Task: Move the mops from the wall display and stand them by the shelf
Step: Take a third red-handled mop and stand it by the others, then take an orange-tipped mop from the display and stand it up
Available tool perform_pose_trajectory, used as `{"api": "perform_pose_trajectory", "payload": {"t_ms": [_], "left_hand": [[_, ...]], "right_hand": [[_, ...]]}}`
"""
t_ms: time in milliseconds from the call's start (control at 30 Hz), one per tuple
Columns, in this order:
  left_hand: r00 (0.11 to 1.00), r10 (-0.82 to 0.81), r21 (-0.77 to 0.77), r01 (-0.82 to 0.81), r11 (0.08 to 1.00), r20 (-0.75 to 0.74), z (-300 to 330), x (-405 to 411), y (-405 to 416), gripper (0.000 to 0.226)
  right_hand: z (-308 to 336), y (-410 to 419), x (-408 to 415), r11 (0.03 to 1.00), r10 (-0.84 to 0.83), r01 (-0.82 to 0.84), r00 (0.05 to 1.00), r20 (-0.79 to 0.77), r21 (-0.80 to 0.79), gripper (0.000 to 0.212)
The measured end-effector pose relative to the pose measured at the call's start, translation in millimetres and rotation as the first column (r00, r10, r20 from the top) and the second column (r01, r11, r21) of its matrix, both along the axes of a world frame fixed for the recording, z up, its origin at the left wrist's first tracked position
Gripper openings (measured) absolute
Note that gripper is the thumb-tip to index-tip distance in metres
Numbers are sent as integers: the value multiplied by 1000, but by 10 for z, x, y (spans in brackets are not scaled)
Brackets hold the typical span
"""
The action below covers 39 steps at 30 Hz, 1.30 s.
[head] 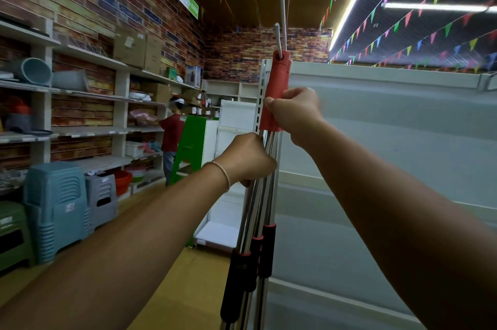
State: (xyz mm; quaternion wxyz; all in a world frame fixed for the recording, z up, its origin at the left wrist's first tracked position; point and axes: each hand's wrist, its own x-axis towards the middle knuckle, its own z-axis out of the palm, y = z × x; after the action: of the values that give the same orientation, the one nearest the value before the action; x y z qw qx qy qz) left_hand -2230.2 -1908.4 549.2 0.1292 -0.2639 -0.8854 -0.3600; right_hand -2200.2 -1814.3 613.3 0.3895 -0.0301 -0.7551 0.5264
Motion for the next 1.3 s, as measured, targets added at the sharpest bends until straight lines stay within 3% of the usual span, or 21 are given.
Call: {"api": "perform_pose_trajectory", "payload": {"t_ms": [367,733,767,833,867,900,967,1067,1167,1300], "left_hand": [[994,-8,17,10,1000,-110,-176,-139,78,32],[998,17,150,-8,989,-55,-405,-166,124,25],[997,59,99,-54,994,-47,-471,-112,131,19],[971,207,-197,-227,954,-115,-650,37,155,57],[941,265,-354,-325,877,-208,-745,123,170,73],[901,293,-443,-416,794,-321,-806,222,197,77],[849,249,-487,-481,729,-467,-812,441,291,56],[864,109,-450,-359,818,-492,-692,698,527,29],[899,21,-373,-202,906,-438,-570,950,869,26],[912,-52,-331,-94,939,-407,-530,1381,1412,26]], "right_hand": [[-66,65,-153,995,-85,84,996,19,47,22],[-230,105,-45,992,-106,100,992,74,75,21],[-312,177,-5,991,-118,111,988,96,81,22],[-499,404,85,981,-179,168,975,132,95,33],[-589,556,134,974,-218,205,965,147,100,39],[-676,719,201,967,-247,233,956,158,101,43],[-827,1042,383,959,-280,267,942,187,90,44],[-938,1404,798,945,-326,319,923,205,70,34],[-964,1717,1254,938,-346,336,920,186,82,29],[-968,2143,1976,902,-412,376,895,168,211,43]]}}
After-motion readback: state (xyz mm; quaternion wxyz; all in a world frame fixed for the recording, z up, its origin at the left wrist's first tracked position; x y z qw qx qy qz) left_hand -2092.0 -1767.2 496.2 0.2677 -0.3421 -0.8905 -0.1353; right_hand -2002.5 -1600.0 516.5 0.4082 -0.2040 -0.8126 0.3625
